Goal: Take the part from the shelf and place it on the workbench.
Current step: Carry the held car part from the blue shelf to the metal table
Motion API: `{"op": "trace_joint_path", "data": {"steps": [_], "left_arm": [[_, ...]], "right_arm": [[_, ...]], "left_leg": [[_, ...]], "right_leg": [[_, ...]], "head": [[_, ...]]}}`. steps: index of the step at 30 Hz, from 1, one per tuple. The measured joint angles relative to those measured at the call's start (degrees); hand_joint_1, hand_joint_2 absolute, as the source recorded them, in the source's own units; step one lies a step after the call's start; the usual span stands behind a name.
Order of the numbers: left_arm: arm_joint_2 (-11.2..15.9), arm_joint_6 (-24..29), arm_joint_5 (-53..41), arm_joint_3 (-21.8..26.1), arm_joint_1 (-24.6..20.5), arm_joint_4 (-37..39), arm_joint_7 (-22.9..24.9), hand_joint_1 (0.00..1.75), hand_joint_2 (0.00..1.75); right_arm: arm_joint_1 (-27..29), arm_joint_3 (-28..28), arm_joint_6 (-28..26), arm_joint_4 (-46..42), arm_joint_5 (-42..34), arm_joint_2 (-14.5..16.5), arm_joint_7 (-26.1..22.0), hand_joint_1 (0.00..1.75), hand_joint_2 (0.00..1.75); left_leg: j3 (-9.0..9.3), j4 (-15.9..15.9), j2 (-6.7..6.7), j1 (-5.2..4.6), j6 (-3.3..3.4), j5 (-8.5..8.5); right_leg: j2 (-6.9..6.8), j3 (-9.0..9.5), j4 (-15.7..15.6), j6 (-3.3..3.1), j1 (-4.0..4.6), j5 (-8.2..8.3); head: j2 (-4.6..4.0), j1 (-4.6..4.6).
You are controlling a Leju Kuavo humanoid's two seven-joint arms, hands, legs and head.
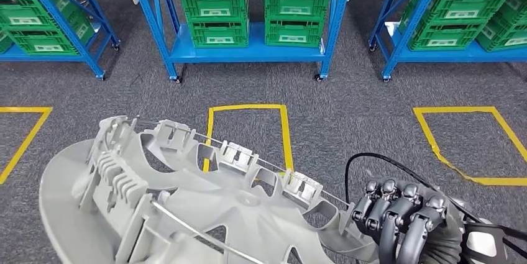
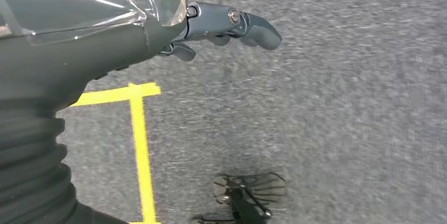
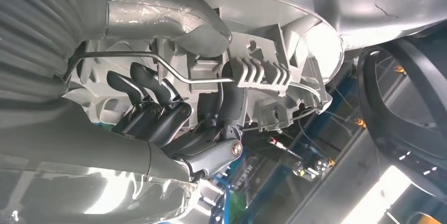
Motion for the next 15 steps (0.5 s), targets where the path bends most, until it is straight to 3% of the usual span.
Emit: {"op": "trace_joint_path", "data": {"steps": [3,4,5,6,8,10,11,13,14,15], "left_arm": [[0.3,0.3,0.1,0.1,0.1,0.1,0.1,0.00,1.75],[0.4,0.1,0.2,0.1,0.1,0.1,0.2,0.00,1.75],[0.4,-0.1,0.3,0.1,0.1,0.1,0.2,0.00,1.75],[0.4,-0.4,0.3,0.1,0.1,0.0,0.2,0.00,1.75],[0.3,-0.9,0.5,0.1,0.1,-0.4,0.4,0.00,1.75],[0.2,-1.4,0.6,0.2,0.0,-0.9,0.4,0.00,1.75],[0.2,-1.6,0.6,0.2,0.0,-1.2,0.5,0.00,1.75],[0.1,-2.1,0.5,0.2,0.1,-1.6,0.4,0.00,1.75],[0.0,-2.3,0.5,0.1,0.1,-1.7,0.3,0.00,1.75],[-0.1,-2.4,0.5,0.1,0.2,-1.9,0.2,0.00,1.75]], "right_arm": [[0.1,0.0,0.5,0.0,-0.1,0.3,-0.1,1.73,1.75],[0.1,0.0,0.7,0.0,-0.3,0.4,-0.1,1.73,1.75],[0.2,-0.1,0.8,0.0,-0.4,0.5,-0.2,1.73,1.75],[0.2,-0.1,1.0,0.0,-0.5,0.6,-0.3,1.73,1.75],[0.1,-0.2,1.4,0.0,-0.7,0.7,-0.6,1.73,1.75],[-0.1,-0.4,1.6,0.0,-0.9,0.8,-0.7,1.73,1.75],[-0.2,-0.4,1.7,0.0,-1.0,0.9,-0.6,1.73,1.75],[-0.4,-0.4,1.7,0.0,-1.2,1.1,-0.3,1.73,1.75],[-0.5,-0.4,1.7,0.0,-1.3,1.1,-0.2,1.73,1.75],[-0.6,-0.5,1.7,0.0,-1.4,1.2,0.0,1.73,1.75]], "left_leg": [[-2.06,9.6,-0.02,0.77,-1.10,-8.31],[-2.25,12.6,-0.02,0.99,-1.30,-9.17],[-1.70,14.1,-0.01,1.18,-1.40,-8.63],[-0.23,13.8,-0.01,1.33,-1.42,-7.21],[5.55,7.1,-0.08,1.43,-1.13,-5.09],[11.00,-0.9,-0.21,1.13,-0.60,-6.01],[12.05,-3.0,-0.27,0.87,-0.30,-6.69],[11.69,-4.0,-0.20,0.60,0.52,-6.03],[11.14,-4.3,-0.07,0.60,1.06,-5.29],[10.48,-4.5,0.07,0.65,1.61,-4.42]], "right_leg": [[-0.07,-2.02,0.2,-0.44,-0.11,1.99],[-0.05,-2.88,0.3,-0.34,-0.11,2.66],[-0.03,-3.82,0.6,-0.19,-0.12,3.28],[-0.01,-4.84,0.9,-0.03,-0.13,3.88],[0.06,-6.44,1.3,0.38,-0.12,4.97],[0.03,-7.24,1.3,1.02,-0.06,6.07],[-0.04,-7.41,1.2,1.41,-0.11,6.63],[-0.15,-7.71,0.9,2.08,-0.30,7.60],[-0.12,-8.14,1.3,2.15,-0.37,7.19],[-0.06,-8.81,2.5,1.93,-0.40,5.74]], "head": [[0.00,-0.18],[0.00,-0.19],[0.00,-0.19],[0.00,-0.20],[0.00,-0.20],[0.00,-0.15],[0.00,-0.15],[0.00,-0.15],[0.00,-0.14],[0.00,-0.04]]}}
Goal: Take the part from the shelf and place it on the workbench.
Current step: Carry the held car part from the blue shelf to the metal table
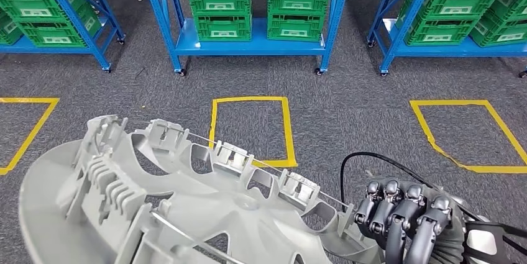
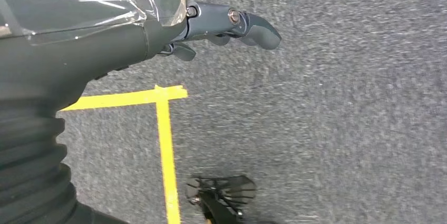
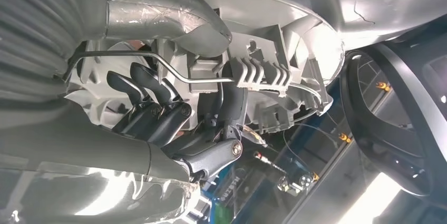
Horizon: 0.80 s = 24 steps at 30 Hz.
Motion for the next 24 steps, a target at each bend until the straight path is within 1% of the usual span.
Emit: {"op": "trace_joint_path", "data": {"steps": [1,2,3,4,5,6,7,8,9,10,11,12,13,14,15,16,17,18,19,20,21,22,23,24], "left_arm": [[-0.1,-0.1,0.0,0.0,0.0,-0.1,-0.1,0.00,1.75],[-0.2,-0.2,0.0,-0.1,0.0,-0.2,-0.2,0.00,1.75],[-0.2,-0.2,0.0,-0.1,0.0,-0.2,-0.2,0.00,1.75],[-0.3,-0.2,0.0,-0.2,0.0,-0.3,-0.3,0.00,1.75],[-0.3,-0.2,0.0,-0.2,0.0,-0.3,-0.3,0.00,1.75],[-0.3,-0.2,0.0,-0.3,0.0,-0.3,-0.3,0.00,1.75],[-0.4,-0.3,0.0,-0.3,0.0,-0.3,-0.3,0.00,1.75],[-0.4,-0.4,0.0,-0.3,0.0,-0.4,-0.4,0.00,1.75],[-0.4,-0.5,0.0,-0.3,0.0,-0.5,-0.4,0.00,1.75],[-0.4,-0.6,0.0,-0.3,0.0,-0.7,-0.5,0.00,1.75],[-0.3,-0.8,0.0,-0.3,0.0,-0.9,-0.6,0.00,1.75],[-0.3,-0.9,0.1,-0.3,0.1,-1.1,-0.6,0.00,1.75],[-0.3,-0.9,0.1,-0.2,0.1,-1.2,-0.7,0.00,1.75],[-0.2,-1.1,0.1,-0.1,0.2,-1.4,-0.8,0.00,1.75],[-0.2,-1.2,0.2,-0.1,0.2,-1.5,-0.9,0.00,1.75],[-0.2,-1.3,0.2,0.0,0.3,-1.5,-1.0,0.00,1.75],[-0.2,-1.4,0.3,0.1,0.3,-1.6,-1.2,0.00,1.75],[-0.1,-1.4,0.3,0.1,0.3,-1.6,-1.3,0.00,1.75],[-0.1,-1.5,0.4,0.1,0.3,-1.6,-1.4,0.00,1.75],[-0.1,-1.6,0.5,0.1,0.2,-1.6,-1.4,0.00,1.75],[-0.1,-1.7,0.5,0.1,0.2,-1.6,-1.4,0.00,1.75],[-0.1,-1.9,0.6,0.1,0.2,-1.6,-1.5,0.00,1.75],[-0.1,-2.0,0.6,0.2,0.2,-1.7,-1.5,0.00,1.75],[0.0,-2.1,0.6,0.2,0.2,-1.9,-1.4,0.00,1.75]], "right_arm": [[-0.1,0.0,0.0,0.0,0.0,0.0,0.1,1.73,1.75],[-0.1,0.0,-0.1,0.0,-0.1,0.1,0.2,1.73,1.75],[-0.1,0.0,-0.1,0.0,-0.1,0.1,0.2,1.73,1.75],[-0.1,0.0,-0.1,0.0,-0.1,0.1,0.3,1.73,1.75],[-0.1,0.0,-0.1,0.0,-0.1,0.1,0.3,1.73,1.75],[-0.1,0.0,-0.1,0.0,-0.1,0.1,0.4,1.73,1.75],[-0.2,0.0,-0.1,0.0,-0.2,0.1,0.6,1.73,1.75],[-0.3,0.0,-0.2,0.0,-0.3,0.1,0.7,1.73,1.75],[-0.5,0.0,-0.2,-0.1,-0.4,0.1,0.9,1.73,1.75],[-0.8,0.0,-0.3,-0.1,-0.6,0.1,1.1,1.73,1.75],[-1.1,0.0,-0.3,-0.2,-0.7,0.1,1.2,1.73,1.75],[-1.4,0.1,-0.3,-0.3,-0.9,0.1,1.3,1.73,1.75],[-1.5,0.1,-0.3,-0.3,-1.0,0.1,1.4,1.73,1.75],[-1.7,0.2,-0.3,-0.4,-1.1,0.2,1.5,1.73,1.75],[-1.9,0.3,-0.4,-0.4,-1.3,0.3,1.7,1.73,1.75],[-2.2,0.4,-0.4,-0.4,-1.4,0.3,1.8,1.73,1.75],[-2.4,0.5,-0.5,-0.4,-1.6,0.4,1.9,1.73,1.75],[-2.6,0.6,-0.6,-0.4,-1.7,0.4,1.9,1.73,1.75],[-2.7,0.7,-0.7,-0.4,-1.8,0.4,2.0,1.73,1.75],[-2.8,0.8,-0.7,-0.4,-1.9,0.4,2.0,1.73,1.75],[-2.8,0.8,-0.8,-0.4,-2.0,0.4,2.0,1.73,1.75],[-2.9,0.9,-0.8,-0.4,-2.1,0.4,2.0,1.73,1.75],[-2.9,1.0,-0.9,-0.4,-2.1,0.4,2.0,1.73,1.75],[-3.0,1.0,-0.9,-0.4,-2.2,0.4,2.1,1.73,1.75]], "left_leg": [[-0.82,-0.2,0.14,0.05,0.43,0.91],[-1.70,-0.1,0.21,-0.09,0.68,1.74],[-2.63,-0.1,0.24,-0.21,0.82,2.56],[-3.61,0.0,0.26,-0.32,0.84,3.39],[-4.65,0.1,0.28,-0.41,0.82,4.22],[-5.79,0.3,0.29,-0.46,0.76,4.99],[-6.96,0.6,0.29,-0.48,0.64,5.70],[-8.01,1.1,0.28,-0.49,0.46,6.30],[-8.93,1.6,0.26,-0.57,0.24,6.77],[-9.59,2.0,0.24,-0.64,-0.05,7.30],[-10.03,2.3,0.24,-0.67,-0.38,7.85],[-10.34,2.3,0.24,-0.65,-0.73,8.48],[-10.59,2.1,0.22,-0.55,-1.08,9.23],[-10.99,2.2,0.16,-0.42,-1.46,9.09],[-11.46,3.0,0.08,-0.28,-1.86,7.70],[-12.08,4.9,0.01,-0.13,-2.29,5.11],[-12.74,7.9,-0.04,0.06,-2.71,1.66],[-13.34,11.8,-0.05,0.21,-3.06,-1.48],[-13.71,15.5,-0.05,0.34,-3.30,-3.33],[-13.58,18.2,-0.05,0.42,-3.41,-3.72],[-12.65,19.2,-0.05,0.45,-3.38,-2.75],[-10.77,18.3,-0.06,0.45,-3.19,-1.04],[-7.96,15.5,-0.09,0.37,-2.80,0.26],[-4.18,11.1,-0.11,0.16,-2.24,0.34]], "right_leg": [[0.05,-0.94,2.4,-0.41,-0.03,-2.43],[0.12,-1.95,5.8,-0.82,-0.04,-5.35],[0.14,-2.81,9.8,-0.98,-0.05,-7.79],[0.16,-3.27,13.3,-0.76,-0.05,-9.08],[0.16,-3.02,15.5,-0.21,-0.06,-9.01],[0.16,-1.94,16.0,0.46,-0.06,-7.96],[0.16,0.23,14.3,1.03,-0.06,-6.57],[0.15,3.38,10.7,1.26,-0.06,-5.80],[0.16,6.94,5.9,1.09,0.04,-6.17],[0.18,9.65,1.8,0.63,0.17,-7.03],[0.20,11.24,-1.0,0.06,0.36,-8.01],[0.22,11.61,-2.4,-0.49,0.58,-8.49],[0.19,10.92,-2.4,-1.02,0.57,-8.09],[0.13,10.29,-2.4,-1.48,0.50,-7.44],[0.05,9.56,-2.4,-1.96,0.38,-6.65],[-0.02,8.73,-2.4,-2.31,0.22,-5.78],[-0.06,7.91,-2.3,-2.52,0.23,-4.99],[-0.08,7.04,-2.3,-2.62,0.25,-4.18],[-0.07,6.11,-2.2,-2.58,0.27,-3.40],[-0.06,5.15,-2.1,-2.51,0.30,-2.71],[-0.04,4.13,-1.9,-2.43,0.32,-2.01],[-0.02,3.13,-1.8,-2.33,0.38,-1.33],[0.01,2.32,-1.8,-2.26,0.42,-0.70],[0.04,1.71,-1.7,-2.10,0.55,-0.07]], "head": [[0.00,0.09],[0.00,0.16],[0.00,0.23],[0.00,0.23],[0.00,0.23],[0.00,0.24],[0.00,0.23],[0.00,0.25],[0.00,0.27],[0.00,0.18],[0.00,0.17],[0.00,0.12],[0.00,0.09],[0.00,0.20],[0.00,0.18],[0.00,0.14],[0.00,0.08],[0.00,-0.03],[0.00,-0.08],[0.00,-0.07],[0.00,-0.08],[0.00,-0.09],[0.00,-0.09],[0.00,-0.09]]}}
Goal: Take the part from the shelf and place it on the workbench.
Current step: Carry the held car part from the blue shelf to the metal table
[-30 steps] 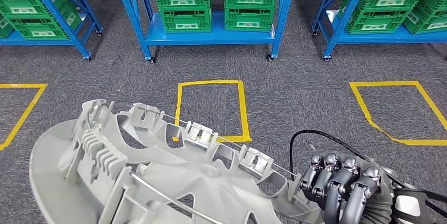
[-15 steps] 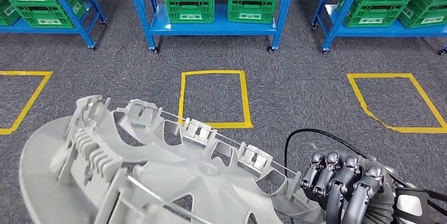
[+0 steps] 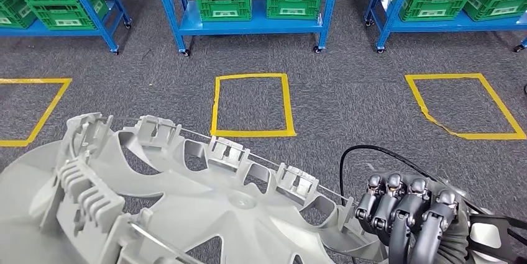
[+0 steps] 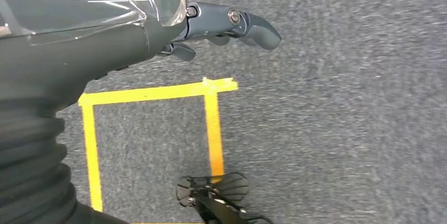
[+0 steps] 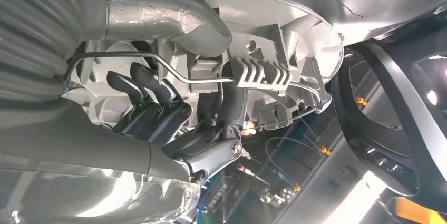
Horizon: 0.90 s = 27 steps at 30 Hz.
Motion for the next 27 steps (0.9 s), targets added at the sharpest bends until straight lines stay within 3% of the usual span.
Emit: {"op": "trace_joint_path", "data": {"steps": [2,3,5,6,8,10,11,12,14,15,17,20,22,25,26,27], "left_arm": [[0.1,-0.1,0.0,0.1,-0.1,-0.3,0.0,0.00,1.75],[0.1,-0.1,0.0,0.3,-0.2,-0.4,0.0,0.00,1.75],[0.1,-0.1,0.0,0.6,-0.2,-0.5,0.1,0.00,1.75],[0.1,-0.1,0.0,0.7,-0.2,-0.5,0.1,0.00,1.75],[-0.1,-0.1,0.1,0.9,-0.2,-0.5,0.1,0.00,1.75],[-0.2,0.0,0.1,1.2,-0.2,-0.5,0.1,0.00,1.75],[-0.3,0.0,0.1,1.3,-0.2,-0.4,0.2,0.00,1.75],[-0.4,0.0,0.2,1.6,-0.2,-0.4,0.2,0.00,1.75],[-0.5,-0.1,0.2,1.9,-0.2,-0.4,0.3,0.00,1.75],[-0.6,-0.2,0.3,2.0,-0.2,-0.4,0.3,0.00,1.75],[-0.6,-0.4,0.6,2.2,-0.3,-0.4,0.3,0.00,1.75],[-0.7,-0.4,0.9,2.4,-0.3,-0.4,0.4,0.00,1.75],[-0.7,-0.4,1.1,2.5,-0.4,-0.4,0.4,0.00,1.75],[-0.7,-0.4,1.2,3.0,-0.5,-0.3,0.6,0.00,1.75],[-0.7,-0.4,1.3,3.2,-0.5,-0.2,0.7,0.00,1.75],[-0.8,-0.4,1.4,3.4,-0.5,-0.1,0.8,0.00,1.75]], "right_arm": [[-0.1,0.1,-0.1,0.0,0.0,0.0,0.2,1.73,1.75],[-0.2,0.2,-0.2,0.0,0.0,-0.1,0.4,1.73,1.75],[-0.2,0.4,-0.4,0.0,0.1,-0.1,0.6,1.73,1.75],[-0.2,0.4,-0.6,0.0,0.2,-0.1,0.7,1.73,1.75],[-0.2,0.5,-1.0,0.0,0.4,-0.1,1.0,1.73,1.75],[-0.1,0.7,-1.3,0.0,0.6,-0.1,1.4,1.73,1.75],[-0.1,0.8,-1.3,0.0,0.6,-0.1,1.6,1.73,1.75],[-0.1,1.0,-1.4,0.0,0.6,-0.1,1.8,1.73,1.75],[-0.1,1.3,-1.5,0.1,0.6,-0.1,2.0,1.73,1.75],[-0.1,1.4,-1.5,0.1,0.6,-0.1,2.0,1.73,1.75],[-0.2,1.5,-1.5,0.1,0.6,0.0,2.0,1.73,1.75],[-0.4,1.7,-1.5,0.3,1.2,0.0,2.0,1.73,1.75],[-0.7,1.9,-1.5,0.3,1.8,0.1,2.1,1.73,1.75],[-0.8,2.2,-1.3,0.4,2.3,0.1,2.2,1.73,1.75],[-0.9,2.3,-1.2,0.5,2.5,0.1,2.2,1.73,1.75],[-0.9,2.4,-1.0,0.6,2.7,0.1,2.0,1.73,1.75]], "left_leg": [[6.08,-8.4,0.07,-0.47,1.00,-2.26],[7.54,-10.8,0.14,-0.71,1.36,-3.29],[7.28,-11.9,0.29,-0.81,1.95,-2.67],[6.93,-12.2,0.40,-0.73,2.30,-1.99],[5.84,-12.5,0.63,-0.52,2.86,-0.52],[4.39,-12.3,0.70,-0.59,3.06,0.56],[3.70,-12.2,0.72,-0.60,3.01,1.01],[3.07,-11.9,0.73,-0.57,2.89,1.36],[1.98,-10.9,0.72,-0.44,2.60,1.68],[1.41,-10.2,0.71,-0.45,2.39,1.68],[0.34,-9.0,0.71,-0.58,1.85,1.66],[-0.47,-8.4,0.70,-0.52,0.89,1.86],[-1.60,-6.2,0.60,-0.28,0.20,0.25],[-6.33,4.5,0.42,0.22,-0.68,-5.18],[-7.60,7.4,0.39,0.33,-0.79,-6.17],[-7.80,8.2,0.38,0.39,-0.79,-6.01]], "right_leg": [[-0.12,-0.48,0.0,0.49,0.15,1.06],[-0.23,-0.54,-0.1,0.82,0.17,1.55],[-0.34,-0.76,-0.3,1.41,0.07,2.35],[-0.26,-1.30,0.4,1.48,0.02,1.90],[-0.05,-3.50,5.3,1.06,-0.10,-1.42],[0.05,-5.95,13.0,0.82,-0.23,-5.78],[0.07,-6.21,15.3,1.07,-0.33,-6.96],[0.07,-5.36,15.6,1.57,-0.43,-7.28],[0.04,-0.37,9.4,2.77,-0.74,-5.85],[0.05,2.22,5.5,2.96,-0.80,-5.35],[0.18,4.80,1.0,2.52,-0.73,-4.86],[0.33,4.39,0.9,1.34,-0.56,-4.51],[0.23,4.16,0.9,0.68,-0.83,-4.10],[-0.34,3.60,0.9,0.09,-0.77,-3.70],[-0.59,3.41,0.9,-0.03,-0.68,-3.59],[-0.89,3.30,0.9,-0.08,-0.61,-3.51]], "head": [[0.00,0.02],[0.00,-0.01],[0.00,-0.01],[0.00,0.01],[0.00,0.20],[0.00,0.35],[0.00,0.35],[0.00,0.36],[0.00,0.38],[0.00,0.38],[0.00,0.32],[0.00,0.31],[0.00,0.16],[0.00,-0.08],[0.00,-0.08],[0.00,-0.09]]}}
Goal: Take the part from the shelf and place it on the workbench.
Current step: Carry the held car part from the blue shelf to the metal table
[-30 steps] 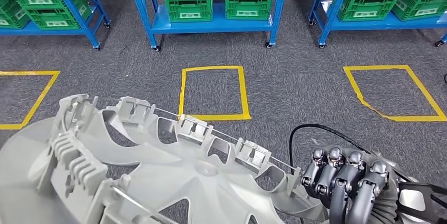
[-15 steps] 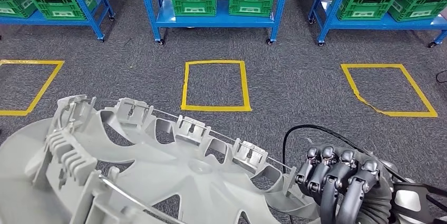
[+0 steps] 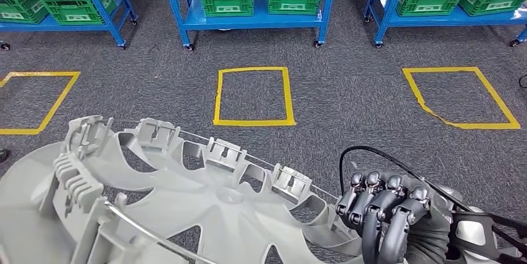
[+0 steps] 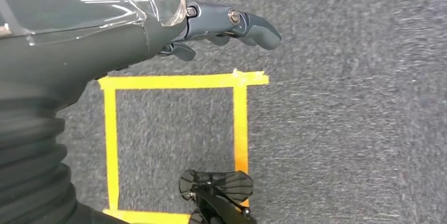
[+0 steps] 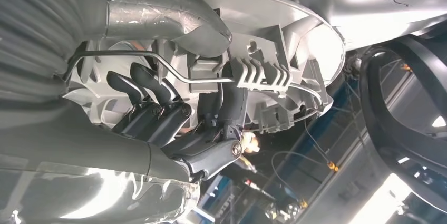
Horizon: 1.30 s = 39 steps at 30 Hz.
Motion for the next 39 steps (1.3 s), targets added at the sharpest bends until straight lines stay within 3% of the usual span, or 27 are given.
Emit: {"op": "trace_joint_path", "data": {"steps": [1,2,4,5,6,8,10,12,14,15,16,18,19,21,23,24,26,28,29,30,31,33,35,37,39], "left_arm": [[0.0,0.0,0.1,0.2,0.0,0.1,0.0,0.00,1.75],[0.0,-0.1,0.2,0.3,0.0,0.1,0.1,0.00,1.75],[0.0,-0.1,0.5,0.5,-0.1,0.1,0.1,0.00,1.75],[0.0,-0.2,0.6,0.5,-0.1,0.1,0.1,0.00,1.75],[0.1,-0.2,0.7,0.6,-0.2,0.1,0.1,0.00,1.75],[0.1,-0.2,0.7,0.8,-0.2,0.1,0.1,0.00,1.75],[0.0,-0.3,0.7,0.9,-0.2,0.1,0.1,0.00,1.75],[-0.1,-0.3,0.7,1.0,-0.3,0.2,0.1,0.00,1.75],[-0.1,-0.4,0.7,1.1,-0.3,0.2,0.1,0.00,1.75],[-0.2,-0.4,0.7,1.2,-0.3,0.3,0.1,0.00,1.75],[-0.2,-0.5,0.7,1.2,-0.3,0.3,0.1,0.00,1.75],[-0.2,-0.7,0.7,1.3,-0.3,0.4,0.3,0.00,1.75],[-0.2,-0.8,0.8,1.4,-0.3,0.5,0.4,0.00,1.75],[-0.2,-1.3,1.0,1.5,-0.3,0.5,0.7,0.00,1.75],[-0.2,-1.9,1.4,1.7,-0.3,0.6,1.0,0.00,1.75],[-0.2,-2.2,1.5,1.9,-0.3,0.5,1.1,0.00,1.75],[-0.2,-3.0,1.7,1.9,-0.3,0.5,1.1,0.00,1.75],[-0.2,-3.8,1.8,1.9,-0.4,0.5,1.1,0.00,1.75],[-0.1,-4.1,1.8,1.9,-0.5,0.5,1.1,0.00,1.75],[-0.2,-4.2,1.8,1.9,-0.5,0.5,1.0,0.00,1.75],[-0.2,-4.2,1.8,1.9,-0.6,0.5,1.0,0.00,1.75],[-0.1,-4.2,2.1,1.9,-0.7,0.5,1.0,0.00,1.75],[0.0,-4.2,2.6,1.9,-1.0,0.4,0.8,0.00,1.75],[0.1,-4.2,3.4,1.9,-1.4,0.4,0.4,0.00,1.75],[0.2,-4.3,4.0,2.0,-1.6,0.3,-0.1,0.00,1.75]], "right_arm": [[0.0,0.1,0.1,0.1,0.2,0.0,-0.3,1.73,1.75],[-0.1,0.2,0.3,0.3,0.4,0.0,-0.6,1.73,1.75],[-0.2,0.4,0.4,0.5,0.7,0.0,-1.4,1.73,1.75],[-0.4,0.5,0.5,0.6,0.9,-0.1,-1.6,1.73,1.75],[-0.5,0.6,0.5,0.7,1.0,-0.1,-1.8,1.73,1.75],[-0.7,0.7,0.6,0.9,1.0,-0.1,-2.0,1.73,1.75],[-0.8,0.8,0.6,1.0,1.0,-0.2,-2.1,1.73,1.75],[-0.9,0.8,0.6,1.1,1.0,-0.4,-2.1,1.73,1.75],[-0.8,0.9,0.7,1.4,1.0,-0.5,-2.1,1.73,1.75],[-0.8,0.9,0.7,1.5,1.0,-0.5,-2.1,1.73,1.75],[-0.8,0.9,0.7,1.5,1.0,-0.6,-2.1,1.73,1.75],[-0.9,1.0,0.8,1.6,1.0,-0.7,-2.2,1.73,1.75],[-0.9,1.1,0.8,1.6,1.0,-0.7,-2.3,1.73,1.75],[-0.9,1.3,0.9,1.7,1.0,-0.9,-2.6,1.73,1.75],[-1.0,1.5,0.8,1.7,1.3,-1.0,-2.8,1.73,1.75],[-1.1,1.6,0.6,1.7,1.6,-0.9,-2.9,1.73,1.75],[-1.2,1.9,0.0,1.4,2.5,-0.7,-2.6,1.73,1.75],[-1.1,2.2,-0.9,0.8,3.5,-0.3,-2.0,1.73,1.75],[-1.0,2.4,-1.2,0.4,3.9,-0.1,-1.5,1.73,1.75],[-0.9,2.6,-1.5,0.1,4.3,0.1,-1.2,1.73,1.75],[-0.9,2.8,-1.7,-0.1,4.5,0.3,-1.0,1.73,1.75],[-0.9,3.2,-2.0,-0.5,4.9,0.6,-0.8,1.73,1.75],[-0.8,3.3,-2.0,-0.9,5.1,0.8,-0.8,1.73,1.75],[-0.9,3.4,-2.0,-1.2,5.1,0.9,-0.8,1.73,1.75],[-1.1,3.4,-2.0,-1.3,4.9,1.0,-0.9,1.73,1.75]], "left_leg": [[1.06,-1.7,0.04,0.04,0.09,1.22],[3.15,-5.5,0.35,0.01,0.31,3.08],[7.53,-13.7,2.17,-0.39,1.06,5.74],[8.61,-16.0,2.86,-0.68,1.43,6.22],[8.86,-16.9,3.15,-0.94,1.76,6.21],[8.70,-17.3,2.12,-1.01,2.34,6.77],[8.97,-18.2,1.13,-0.69,3.02,7.73],[8.83,-18.6,0.13,-0.51,3.49,8.43],[8.30,-18.5,-1.10,-0.59,3.63,8.72],[8.11,-18.4,-1.77,-0.62,3.62,8.81],[7.97,-18.2,-2.48,-0.63,3.58,8.85],[7.73,-17.6,-3.91,-0.59,3.37,8.75],[7.46,-17.2,-4.58,-0.67,3.14,8.65],[6.72,-16.6,-5.54,-0.80,2.53,8.58],[6.11,-16.5,-6.24,-0.72,1.92,8.80],[5.91,-16.2,-6.01,-0.66,1.61,8.71],[4.49,-13.4,-3.87,-0.64,0.92,6.82],[1.16,-6.2,-1.40,-0.42,0.26,3.00],[-0.58,-2.5,-0.93,-0.22,0.05,1.47],[-1.64,-0.1,-0.71,-0.06,-0.07,0.82],[-1.59,0.0,-0.56,0.05,-0.08,1.23],[2.08,-6.5,0.46,0.02,0.29,4.40],[6.27,-14.1,2.89,-0.49,1.07,6.65],[7.31,-16.6,3.77,-0.99,1.67,6.86],[7.43,-17.2,2.45,-0.89,2.18,7.41]], "right_leg": [[-0.33,-0.03,0.0,-0.01,0.07,0.05],[-0.67,0.00,0.0,0.00,0.15,0.10],[-1.43,0.06,0.0,0.21,0.38,0.21],[-1.79,0.03,0.0,0.41,0.48,0.28],[-2.22,-0.02,-0.1,0.68,0.55,0.37],[-2.98,-0.06,-0.3,1.30,0.62,0.54],[-1.96,-0.81,1.2,1.56,0.56,-0.43],[0.10,-3.62,7.2,1.26,0.40,-3.40],[0.87,-7.16,14.8,1.25,0.34,-6.09],[0.94,-7.90,16.4,1.54,0.33,-6.32],[1.01,-7.49,15.6,1.99,0.28,-5.65],[2.00,-3.61,7.8,2.90,0.02,-2.60],[2.86,-1.76,4.1,2.96,0.01,-1.38],[3.96,-0.17,0.6,2.19,0.12,-0.35],[3.31,-0.36,0.7,1.23,0.31,-0.11],[2.88,-0.40,0.6,0.93,0.22,0.02],[1.84,-0.36,0.4,0.32,-0.04,0.18],[0.68,-0.41,0.4,0.00,-0.01,0.14],[0.07,-0.48,0.4,-0.02,0.04,0.12],[-0.59,-0.54,0.4,-0.03,0.07,0.11],[-1.24,-0.56,0.4,-0.03,0.10,0.11],[-2.51,-0.49,0.4,-0.01,0.21,0.09],[-3.65,-0.41,0.4,0.12,0.49,0.04],[-4.77,-0.35,0.3,0.52,0.66,0.01],[-5.56,-0.15,0.1,1.13,0.65,-0.01]], "head": [[0.00,0.00],[0.00,0.00],[0.00,0.04],[0.00,0.03],[0.00,0.03],[0.00,-0.01],[0.00,0.10],[0.00,0.24],[0.00,0.28],[0.00,0.28],[0.00,0.29],[0.00,0.31],[0.00,0.32],[0.00,0.27],[0.00,0.26],[0.00,0.28],[0.00,-0.01],[0.00,-0.32],[0.00,-0.33],[0.00,-0.33],[0.00,-0.35],[0.00,-0.36],[0.00,-0.28],[0.00,-0.23],[0.00,-0.23]]}}
